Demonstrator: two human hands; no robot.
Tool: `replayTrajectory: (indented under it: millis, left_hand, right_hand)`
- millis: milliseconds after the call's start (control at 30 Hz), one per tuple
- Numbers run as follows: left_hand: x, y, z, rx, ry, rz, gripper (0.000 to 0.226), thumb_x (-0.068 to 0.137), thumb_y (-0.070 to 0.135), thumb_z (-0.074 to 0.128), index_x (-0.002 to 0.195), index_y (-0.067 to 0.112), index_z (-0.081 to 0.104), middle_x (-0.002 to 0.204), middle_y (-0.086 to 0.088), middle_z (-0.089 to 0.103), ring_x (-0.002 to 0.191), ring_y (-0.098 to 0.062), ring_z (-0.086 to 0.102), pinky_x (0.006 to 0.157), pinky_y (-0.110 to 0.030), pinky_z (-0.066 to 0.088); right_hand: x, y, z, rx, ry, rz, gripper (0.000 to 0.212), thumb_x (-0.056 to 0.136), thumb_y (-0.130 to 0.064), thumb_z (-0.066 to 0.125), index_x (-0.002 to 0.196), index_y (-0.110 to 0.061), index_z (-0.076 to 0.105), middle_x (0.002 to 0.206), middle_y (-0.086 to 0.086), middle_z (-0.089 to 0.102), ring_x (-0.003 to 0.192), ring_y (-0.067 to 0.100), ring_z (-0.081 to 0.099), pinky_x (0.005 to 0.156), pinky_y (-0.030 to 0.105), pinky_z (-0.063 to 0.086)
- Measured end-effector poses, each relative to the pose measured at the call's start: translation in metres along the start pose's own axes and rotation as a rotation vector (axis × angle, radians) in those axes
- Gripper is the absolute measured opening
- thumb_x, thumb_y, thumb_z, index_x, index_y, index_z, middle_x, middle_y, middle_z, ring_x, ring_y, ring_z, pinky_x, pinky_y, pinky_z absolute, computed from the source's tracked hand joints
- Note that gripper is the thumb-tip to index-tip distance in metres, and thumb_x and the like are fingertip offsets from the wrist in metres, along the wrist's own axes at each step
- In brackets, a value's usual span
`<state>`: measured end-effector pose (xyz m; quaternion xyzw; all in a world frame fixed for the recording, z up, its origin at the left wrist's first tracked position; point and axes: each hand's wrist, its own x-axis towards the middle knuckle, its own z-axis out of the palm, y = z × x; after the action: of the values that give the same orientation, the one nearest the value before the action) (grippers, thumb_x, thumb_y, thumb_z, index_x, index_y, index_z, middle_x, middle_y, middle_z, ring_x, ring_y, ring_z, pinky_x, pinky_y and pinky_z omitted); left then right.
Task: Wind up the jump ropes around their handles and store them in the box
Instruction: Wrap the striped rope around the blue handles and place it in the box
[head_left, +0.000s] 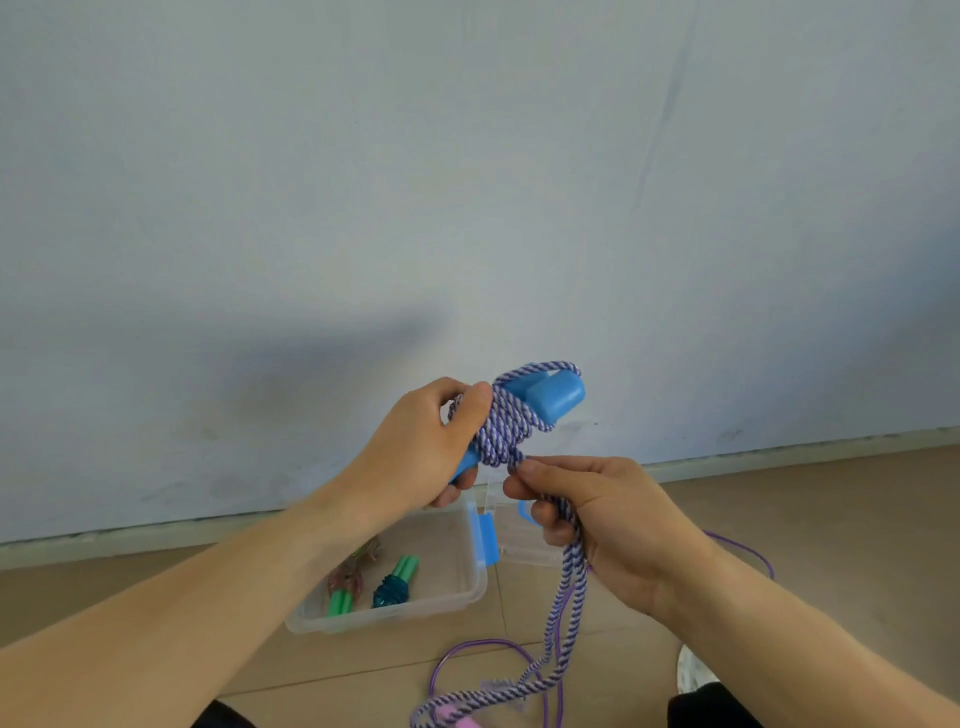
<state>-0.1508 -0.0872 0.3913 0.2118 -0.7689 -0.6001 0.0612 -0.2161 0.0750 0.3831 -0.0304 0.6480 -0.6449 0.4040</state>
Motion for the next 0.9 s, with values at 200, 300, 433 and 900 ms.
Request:
replayTrajectory:
  millis: [200, 300, 433, 900]
  left_hand:
    - [0.005, -0.012, 0.014, 0.557, 0.064, 0.145, 0.034, 0.098, 0.056, 0.037, 0.098, 0.026, 0.053, 0.063, 0.003, 0.062, 0.054, -0.009, 0.059, 0.055, -0.031, 0.047]
    - [0.005, -0.017, 0.026, 0.837, -0.041, 0.109, 0.042, 0.099, 0.057, 0.029, 0.1, 0.02, 0.048, 0.077, -0.001, 0.062, 0.073, -0.021, 0.059, 0.068, -0.038, 0.048]
    - [0.002, -0.025, 0.032, 1.001, -0.278, 0.112, 0.052, 0.1, 0.057, 0.012, 0.112, 0.02, 0.048, 0.095, -0.005, 0.064, 0.084, -0.027, 0.061, 0.077, -0.041, 0.05]
    - [-0.019, -0.007, 0.038, 0.673, -0.638, 0.302, 0.047, 0.089, 0.064, 0.054, 0.083, 0.018, 0.056, 0.062, -0.008, 0.055, 0.05, -0.013, 0.045, 0.053, -0.029, 0.036]
  right_hand:
    - [-0.009, -0.004, 0.005, -0.043, -0.073, 0.2, 0.026, 0.101, -0.025, 0.052, 0.093, -0.004, 0.065, 0.062, 0.0, 0.06, 0.045, 0.008, 0.044, 0.042, 0.019, 0.032]
    - [-0.01, -0.012, 0.0, -0.058, -0.164, 0.342, 0.03, 0.103, -0.027, 0.046, 0.083, -0.01, 0.061, 0.06, -0.001, 0.055, 0.044, 0.009, 0.045, 0.045, 0.021, 0.033]
    - [-0.008, -0.024, -0.016, -0.086, -0.244, 0.433, 0.044, 0.101, -0.031, 0.046, 0.065, -0.015, 0.064, 0.059, -0.002, 0.052, 0.043, 0.01, 0.044, 0.054, 0.026, 0.034]
    - [0.01, -0.041, -0.059, -0.21, -0.032, 0.273, 0.032, 0.095, -0.034, 0.061, 0.07, -0.013, 0.057, 0.047, -0.008, 0.036, 0.035, 0.006, 0.028, 0.039, 0.019, 0.026]
